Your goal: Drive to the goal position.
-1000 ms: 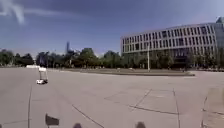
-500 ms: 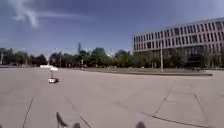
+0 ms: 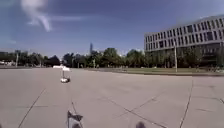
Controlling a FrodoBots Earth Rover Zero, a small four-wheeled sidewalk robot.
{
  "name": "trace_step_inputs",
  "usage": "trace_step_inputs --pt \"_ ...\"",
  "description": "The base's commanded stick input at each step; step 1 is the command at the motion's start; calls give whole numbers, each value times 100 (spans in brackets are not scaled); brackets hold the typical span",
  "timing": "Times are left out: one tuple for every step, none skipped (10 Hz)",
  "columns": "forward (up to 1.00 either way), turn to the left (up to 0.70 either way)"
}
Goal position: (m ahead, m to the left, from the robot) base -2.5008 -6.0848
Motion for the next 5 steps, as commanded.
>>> trace_step_inputs --pt "70 26" --pt "70 26" --pt "70 26" --pt "70 26" --pt "70 26"
